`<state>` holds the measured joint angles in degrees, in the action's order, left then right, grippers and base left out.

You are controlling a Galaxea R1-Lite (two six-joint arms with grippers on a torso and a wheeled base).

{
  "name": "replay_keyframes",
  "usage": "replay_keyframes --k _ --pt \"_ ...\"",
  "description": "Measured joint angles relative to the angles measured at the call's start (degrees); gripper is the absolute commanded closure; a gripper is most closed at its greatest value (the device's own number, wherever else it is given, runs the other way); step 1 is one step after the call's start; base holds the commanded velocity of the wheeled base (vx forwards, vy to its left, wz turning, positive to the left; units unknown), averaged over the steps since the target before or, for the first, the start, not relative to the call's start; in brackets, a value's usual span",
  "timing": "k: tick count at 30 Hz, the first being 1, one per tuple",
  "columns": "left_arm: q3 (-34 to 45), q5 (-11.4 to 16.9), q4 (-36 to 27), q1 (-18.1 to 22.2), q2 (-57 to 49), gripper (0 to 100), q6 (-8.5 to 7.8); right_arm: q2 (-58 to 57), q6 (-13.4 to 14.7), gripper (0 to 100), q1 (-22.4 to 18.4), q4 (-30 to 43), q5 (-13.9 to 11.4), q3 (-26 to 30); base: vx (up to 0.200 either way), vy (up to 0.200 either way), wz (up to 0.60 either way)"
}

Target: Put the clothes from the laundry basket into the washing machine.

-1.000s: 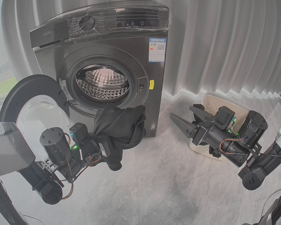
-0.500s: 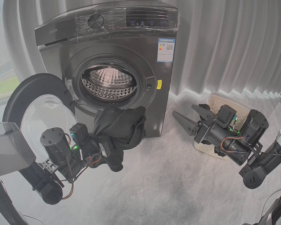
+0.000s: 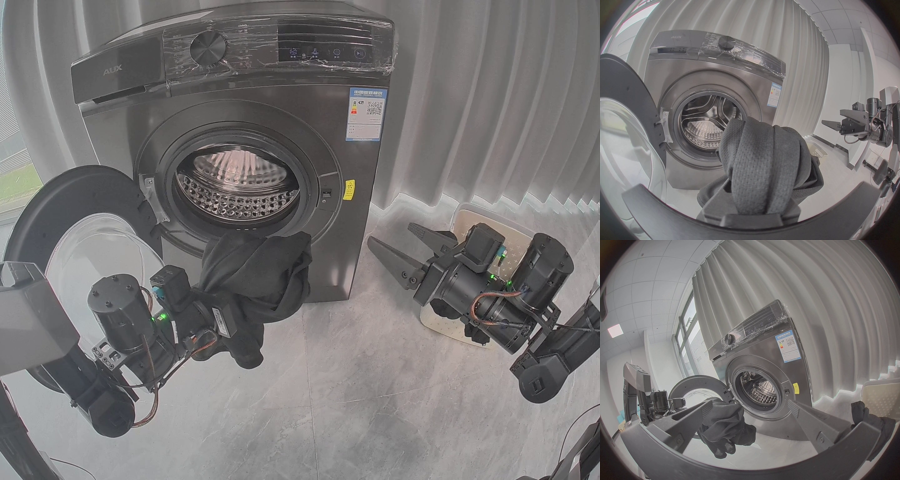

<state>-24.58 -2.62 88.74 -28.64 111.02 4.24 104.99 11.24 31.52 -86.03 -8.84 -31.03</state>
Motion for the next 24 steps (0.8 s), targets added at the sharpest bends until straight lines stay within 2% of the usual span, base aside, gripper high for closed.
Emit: replay_keyframes --k 12,24 --pt "0.35 -0.05 0.02 0.02 0.37 100 -0.28 0.00 0.00 0 0.06 -0.07 0.00 0.10 0.000 0.000 0.00" --pt "0.46 -0.06 0.00 0.00 1.02 100 -0.22 -0.05 0.02 0 -0.07 -0.24 -0.02 0.10 0.200 0.000 0.00"
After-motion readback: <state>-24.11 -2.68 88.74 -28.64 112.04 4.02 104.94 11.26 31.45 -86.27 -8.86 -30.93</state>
